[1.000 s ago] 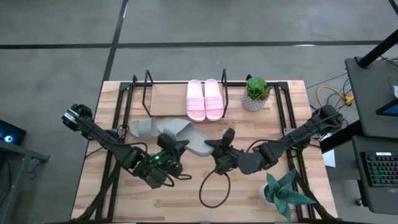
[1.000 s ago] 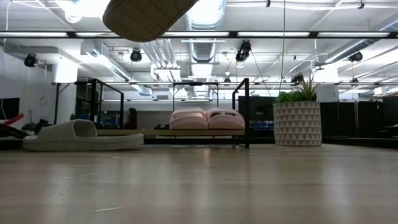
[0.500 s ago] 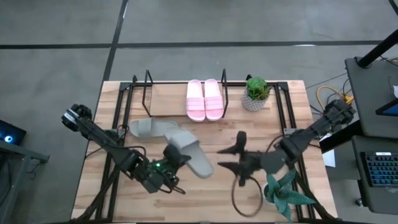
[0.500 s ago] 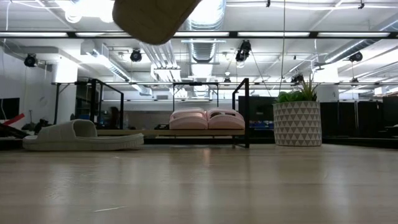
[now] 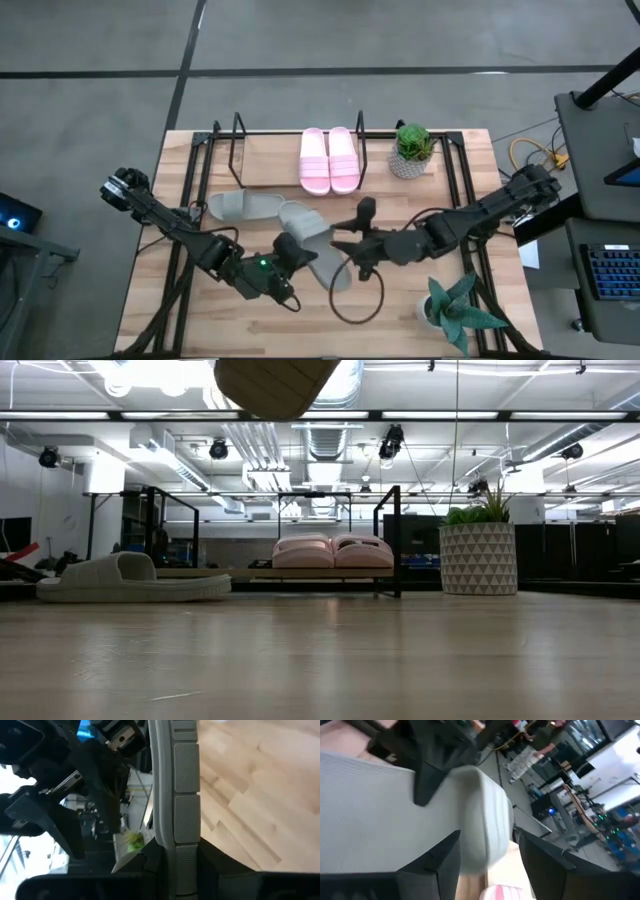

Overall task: Pick and place slides into the shelf
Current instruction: Put the bottom gray slide on the shelf

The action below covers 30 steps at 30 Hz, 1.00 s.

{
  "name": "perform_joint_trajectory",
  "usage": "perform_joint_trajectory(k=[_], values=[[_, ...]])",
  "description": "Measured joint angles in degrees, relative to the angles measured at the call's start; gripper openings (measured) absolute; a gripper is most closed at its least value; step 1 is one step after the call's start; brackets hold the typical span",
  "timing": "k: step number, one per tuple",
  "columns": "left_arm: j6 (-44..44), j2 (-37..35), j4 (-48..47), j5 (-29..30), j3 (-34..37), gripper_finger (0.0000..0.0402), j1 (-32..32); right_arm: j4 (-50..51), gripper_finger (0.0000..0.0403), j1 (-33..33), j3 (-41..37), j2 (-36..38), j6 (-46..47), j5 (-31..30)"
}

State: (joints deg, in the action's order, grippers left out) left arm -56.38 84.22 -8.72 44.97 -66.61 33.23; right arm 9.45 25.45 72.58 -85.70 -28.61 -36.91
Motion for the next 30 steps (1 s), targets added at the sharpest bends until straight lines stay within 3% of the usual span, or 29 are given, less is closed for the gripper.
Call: perform_joint_trajectory(k=[4,10,22,27,30], values=[[-0.07,0.03,1.14,-3.90,-0.19,0.0047,-0.89,5.79,0.0189,-0.93,4.39,-2.60,0.49,2.39],[-1.34,0.03,1.54,-4.91,-0.74,0.0047,-0.92,11.64,0.0189,-2.66,9.32,-4.80,1.43,6.02],[-4.40,0.03,4.20,-7.22,-1.29,0.0047,-0.78,14.35,0.0185,-4.77,10.07,-4.84,1.61,7.39],[-4.44,0.03,4.64,-7.16,-1.27,0.0046,-0.87,14.37,0.0160,-5.31,10.25,-4.84,1.18,7.62],[-4.40,0.03,4.62,-7.18,-1.25,0.0046,-0.87,14.57,0.0120,-5.42,10.25,-4.89,1.16,7.72]])
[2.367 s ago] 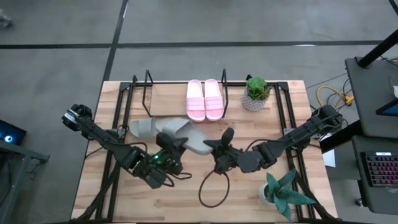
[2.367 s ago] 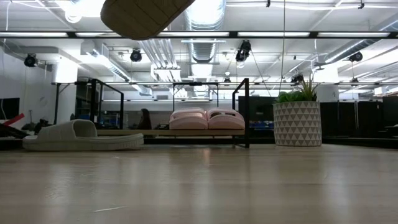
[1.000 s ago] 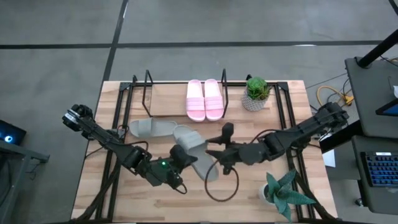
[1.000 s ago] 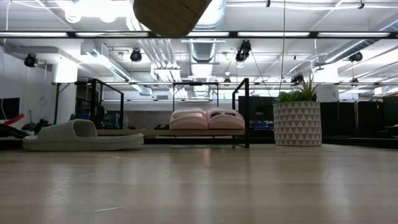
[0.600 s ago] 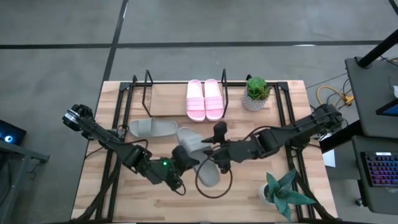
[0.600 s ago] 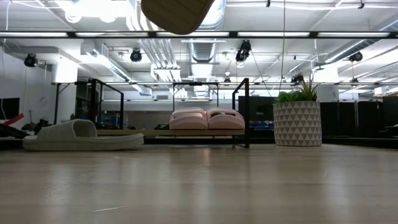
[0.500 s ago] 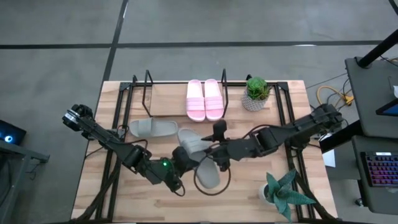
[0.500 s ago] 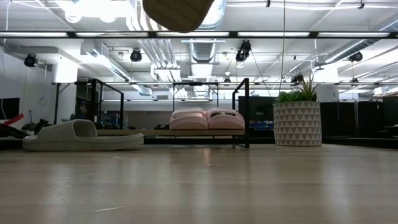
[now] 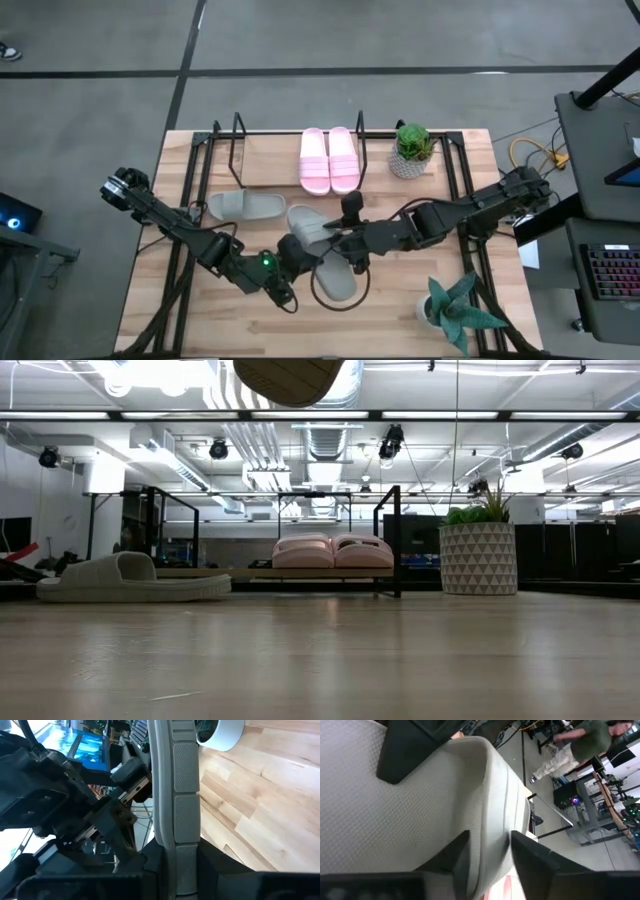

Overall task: Pick and place slides into the shelf
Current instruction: Put the bottom gray slide on the shelf

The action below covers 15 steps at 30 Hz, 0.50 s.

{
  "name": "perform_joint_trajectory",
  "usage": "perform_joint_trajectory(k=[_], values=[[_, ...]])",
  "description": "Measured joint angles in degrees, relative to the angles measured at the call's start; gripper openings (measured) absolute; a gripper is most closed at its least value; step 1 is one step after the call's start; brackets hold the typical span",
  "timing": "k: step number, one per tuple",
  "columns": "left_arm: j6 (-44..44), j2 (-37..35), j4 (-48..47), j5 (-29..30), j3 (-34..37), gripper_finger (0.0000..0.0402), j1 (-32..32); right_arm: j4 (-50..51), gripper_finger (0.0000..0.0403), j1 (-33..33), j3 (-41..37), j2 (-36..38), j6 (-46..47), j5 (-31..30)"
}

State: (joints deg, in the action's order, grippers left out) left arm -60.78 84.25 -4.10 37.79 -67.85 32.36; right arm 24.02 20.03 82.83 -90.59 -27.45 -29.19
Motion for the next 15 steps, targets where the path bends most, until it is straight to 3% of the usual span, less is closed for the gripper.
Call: perform_joint_trajectory(k=[4,6,9,12,15], values=[[4.40,0.00,0.75,-0.17,0.00,0.0045,-0.02,1.93,0.0036,-0.07,0.04,-0.01,-0.61,-0.11],[7.64,0.00,0.68,-0.25,-0.02,0.0054,-0.04,2.34,0.0018,-0.07,0.04,-0.30,0.58,-0.58],[10.67,-0.20,0.39,0.72,-0.02,0.0109,-0.02,2.85,0.0012,-0.02,0.04,-0.37,1.47,-2.43],[17.87,-1.23,-1.05,5.58,-0.02,0.0173,0.18,2.97,0.0011,-0.15,0.04,-0.33,1.46,-5.10],[27.85,-3.66,-9.88,9.19,-0.02,0.0228,0.66,3.22,0.0010,-0.27,0.02,-0.33,1.40,-8.40]])
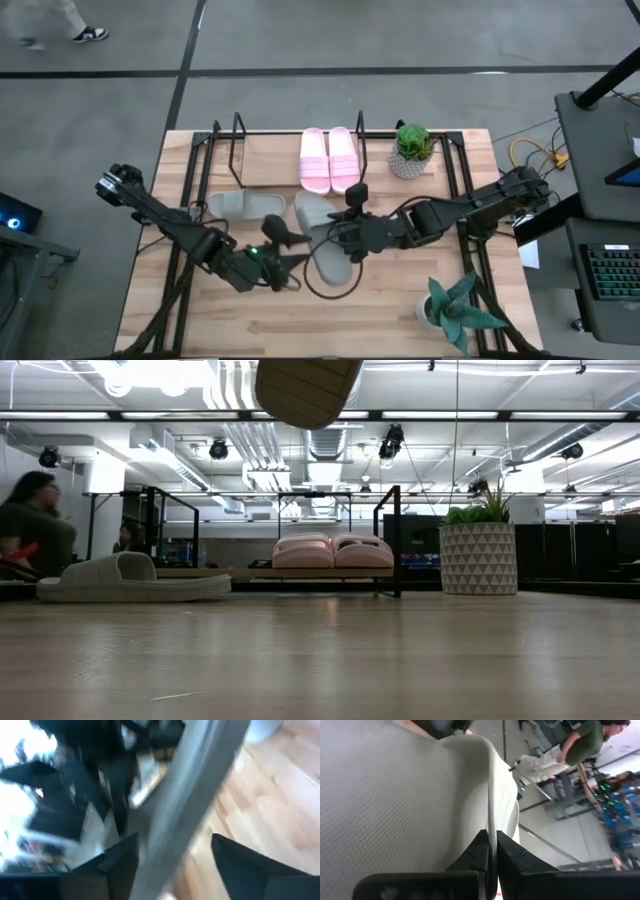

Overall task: Pick and place slides into the shelf
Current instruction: Put the bottom gray slide on the shelf

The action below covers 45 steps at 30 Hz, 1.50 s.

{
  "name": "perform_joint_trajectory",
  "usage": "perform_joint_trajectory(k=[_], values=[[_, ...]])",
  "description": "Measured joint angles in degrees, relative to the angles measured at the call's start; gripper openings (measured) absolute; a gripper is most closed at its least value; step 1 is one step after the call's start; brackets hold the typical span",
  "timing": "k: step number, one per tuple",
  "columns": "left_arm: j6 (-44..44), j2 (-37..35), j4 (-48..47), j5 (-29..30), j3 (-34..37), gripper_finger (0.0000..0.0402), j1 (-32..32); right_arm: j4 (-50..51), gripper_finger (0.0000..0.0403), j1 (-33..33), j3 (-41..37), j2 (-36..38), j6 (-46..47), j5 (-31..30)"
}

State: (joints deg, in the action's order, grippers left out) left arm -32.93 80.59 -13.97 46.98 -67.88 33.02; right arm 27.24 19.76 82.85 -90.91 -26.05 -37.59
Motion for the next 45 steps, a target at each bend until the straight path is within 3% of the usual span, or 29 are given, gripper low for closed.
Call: perform_joint_trajectory(k=[4,9,14,19,26,33,39,45], values=[[18.17,-4.19,-14.41,0.08,0.00,0.0276,0.91,-1.02,0.0010,-0.93,-0.04,-0.11,0.08,-0.26],[38.98,-10.08,-24.61,-0.05,0.59,0.0291,3.03,-5.04,0.0009,-3.03,-0.04,-1.14,-1.08,-0.16],[49.60,-15.06,-26.08,-0.16,0.96,0.0292,5.76,-9.97,0.0009,-6.21,-0.04,-3.47,-4.26,-0.11],[53.16,-20.11,-26.08,1.68,0.96,0.0292,7.58,-14.82,0.0009,-10.46,-0.04,-5.60,-6.38,-0.12],[50.11,-27.84,-26.86,9.52,0.96,0.0292,9.18,-22.04,0.0009,-16.05,-0.04,-9.08,-9.96,0.09],[46.44,-30.98,-29.16,11.17,3.94,0.0292,9.05,-22.37,0.0009,-17.85,-0.04,-10.26,-10.50,0.10],[31.89,-28.14,-26.52,14.05,9.12,0.0292,9.03,-22.15,0.0009,-17.63,0.02,-9.09,-8.43,0.03],[6.78,-19.45,-11.52,21.54,13.13,0.0292,8.98,-21.33,0.0009,-17.63,0.02,-8.98,-5.43,0.05]])
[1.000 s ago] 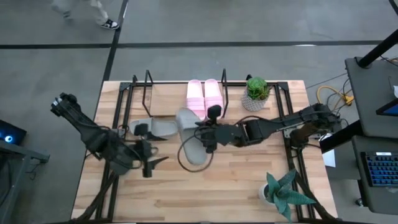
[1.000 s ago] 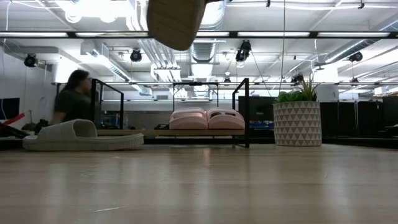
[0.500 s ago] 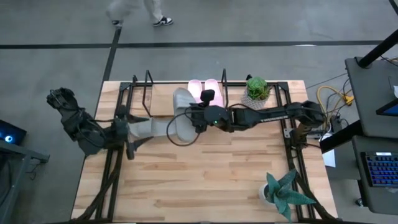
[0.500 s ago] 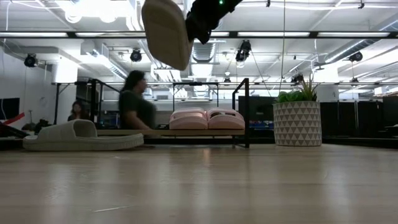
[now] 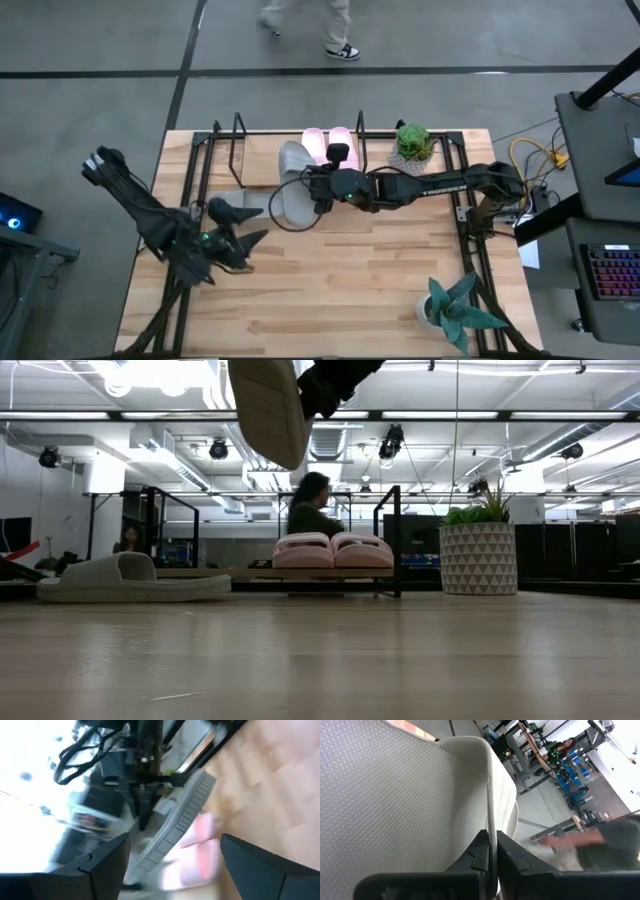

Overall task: Pick and place slides into the shelf
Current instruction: Put the bottom gray slide on the shelf

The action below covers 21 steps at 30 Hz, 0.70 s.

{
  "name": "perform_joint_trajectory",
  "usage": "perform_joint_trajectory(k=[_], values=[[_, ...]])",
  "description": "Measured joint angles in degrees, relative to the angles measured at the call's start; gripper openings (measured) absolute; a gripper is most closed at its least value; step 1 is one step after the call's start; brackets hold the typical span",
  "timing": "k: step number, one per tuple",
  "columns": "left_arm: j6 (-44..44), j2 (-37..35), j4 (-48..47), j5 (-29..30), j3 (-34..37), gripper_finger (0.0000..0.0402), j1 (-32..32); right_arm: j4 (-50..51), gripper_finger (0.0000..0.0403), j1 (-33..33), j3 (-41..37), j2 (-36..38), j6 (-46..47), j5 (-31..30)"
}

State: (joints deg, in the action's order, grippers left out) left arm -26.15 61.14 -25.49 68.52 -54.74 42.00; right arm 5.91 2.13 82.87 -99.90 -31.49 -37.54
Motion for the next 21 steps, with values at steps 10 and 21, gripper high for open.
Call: perform_joint_trajectory(k=[10,21], values=[[-13.84,7.09,10.24,0.67,-1.09,0.0292,-3.21,0.41,0.0009,0.22,0.00,0.00,2.34,0.23],[-21.36,10.51,16.97,-5.05,-1.29,0.0293,-5.57,-0.52,0.0009,-1.37,-0.02,0.00,4.55,-4.65]])
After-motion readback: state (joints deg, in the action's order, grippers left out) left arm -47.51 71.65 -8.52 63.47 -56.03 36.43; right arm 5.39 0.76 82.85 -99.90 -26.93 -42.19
